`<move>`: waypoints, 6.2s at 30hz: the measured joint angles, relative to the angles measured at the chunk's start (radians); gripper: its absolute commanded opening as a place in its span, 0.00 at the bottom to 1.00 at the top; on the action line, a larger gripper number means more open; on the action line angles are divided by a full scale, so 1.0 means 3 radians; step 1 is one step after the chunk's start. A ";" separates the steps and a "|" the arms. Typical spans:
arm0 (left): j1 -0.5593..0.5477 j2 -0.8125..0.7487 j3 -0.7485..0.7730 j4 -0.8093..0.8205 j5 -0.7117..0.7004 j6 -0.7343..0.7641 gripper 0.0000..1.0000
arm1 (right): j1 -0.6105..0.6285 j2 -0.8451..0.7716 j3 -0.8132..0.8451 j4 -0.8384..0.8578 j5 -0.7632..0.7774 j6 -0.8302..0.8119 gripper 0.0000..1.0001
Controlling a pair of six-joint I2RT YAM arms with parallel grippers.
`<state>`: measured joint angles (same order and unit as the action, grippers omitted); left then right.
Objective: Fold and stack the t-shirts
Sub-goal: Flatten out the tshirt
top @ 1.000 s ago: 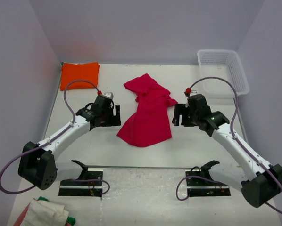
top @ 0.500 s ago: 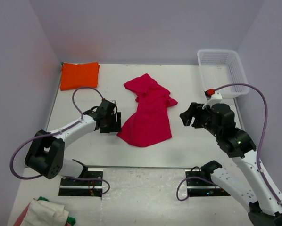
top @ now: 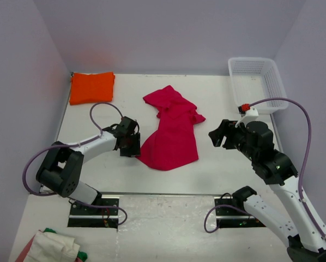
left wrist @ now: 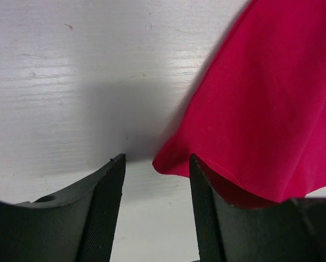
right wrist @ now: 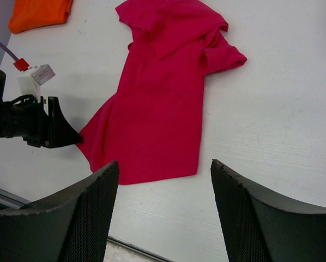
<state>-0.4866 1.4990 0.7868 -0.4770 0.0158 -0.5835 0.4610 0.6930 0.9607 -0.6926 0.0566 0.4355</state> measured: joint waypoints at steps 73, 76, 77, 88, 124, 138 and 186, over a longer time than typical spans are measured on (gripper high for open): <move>-0.0092 -0.1253 -0.0006 -0.0651 -0.0252 -0.0463 0.00 | 0.0607 0.5801 0.3989 -0.0623 -0.0862 -0.0738 0.51; -0.0092 -0.1306 -0.0006 -0.0651 -0.0237 -0.0455 0.00 | 0.0607 0.5891 0.4075 -0.0666 -0.0868 -0.0740 0.51; -0.0092 -0.1324 -0.0006 -0.0651 -0.0237 -0.0451 0.00 | 0.0607 0.5898 0.4097 -0.0679 -0.0870 -0.0741 0.50; -0.0092 -0.1349 -0.0006 -0.0641 -0.0189 -0.0434 0.00 | 0.0608 0.5917 0.4125 -0.0696 -0.0857 -0.0759 0.30; -0.0092 -0.1064 0.0542 -0.1003 -0.0730 -0.0343 0.00 | 0.0142 0.4147 0.4227 -0.0838 0.0188 -0.0882 0.00; -0.0092 -0.1132 0.2464 -0.2218 -0.1977 -0.0286 0.00 | -0.0186 0.2689 0.4425 -0.1045 0.0707 -0.1111 0.00; 0.0706 0.1166 0.2590 -0.1570 -0.1701 0.0301 0.00 | -0.0245 0.2770 0.2593 -0.0841 0.0643 -0.0646 0.00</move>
<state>-0.2749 1.8488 1.5639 -0.9482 -0.4946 -0.4931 0.3874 1.5238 1.7386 -0.9447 0.2497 0.2417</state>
